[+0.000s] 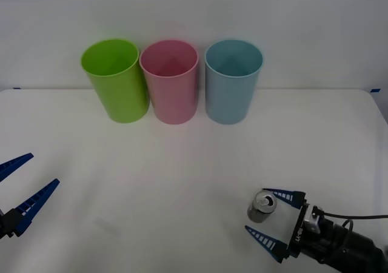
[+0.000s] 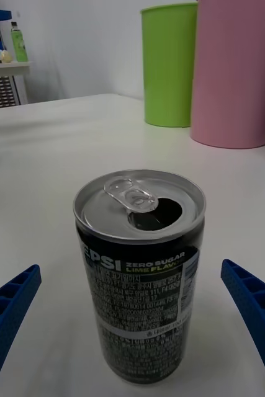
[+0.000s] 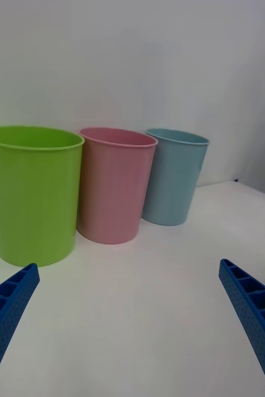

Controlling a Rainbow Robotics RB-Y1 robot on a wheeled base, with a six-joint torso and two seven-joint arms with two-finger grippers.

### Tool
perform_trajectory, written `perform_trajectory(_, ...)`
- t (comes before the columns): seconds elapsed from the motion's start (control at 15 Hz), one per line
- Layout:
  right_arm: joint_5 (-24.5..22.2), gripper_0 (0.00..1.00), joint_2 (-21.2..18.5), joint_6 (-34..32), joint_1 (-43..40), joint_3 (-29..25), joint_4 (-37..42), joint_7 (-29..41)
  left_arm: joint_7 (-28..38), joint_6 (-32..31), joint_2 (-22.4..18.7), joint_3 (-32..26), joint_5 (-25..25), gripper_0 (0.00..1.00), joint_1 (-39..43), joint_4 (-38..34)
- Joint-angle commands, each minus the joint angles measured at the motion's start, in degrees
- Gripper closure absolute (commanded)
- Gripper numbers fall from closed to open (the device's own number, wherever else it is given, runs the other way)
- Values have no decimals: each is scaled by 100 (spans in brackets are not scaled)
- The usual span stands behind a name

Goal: Grasp the object on the table and drop it into the matching bin: aluminum can to the light blue bin, PET bottle to the pink bin.

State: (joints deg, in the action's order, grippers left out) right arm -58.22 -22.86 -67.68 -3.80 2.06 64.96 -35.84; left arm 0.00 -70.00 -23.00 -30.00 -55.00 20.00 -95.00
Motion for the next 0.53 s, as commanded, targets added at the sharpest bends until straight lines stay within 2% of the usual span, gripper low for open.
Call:
perform_trajectory(0.07,4,0,97,185,55,111,-1,-28,0,0,0,0,0,0,0,0)
perform_trajectory(0.53,-5,0,194,370,160,243,-1,-54,0,0,0,0,0,0,0,0)
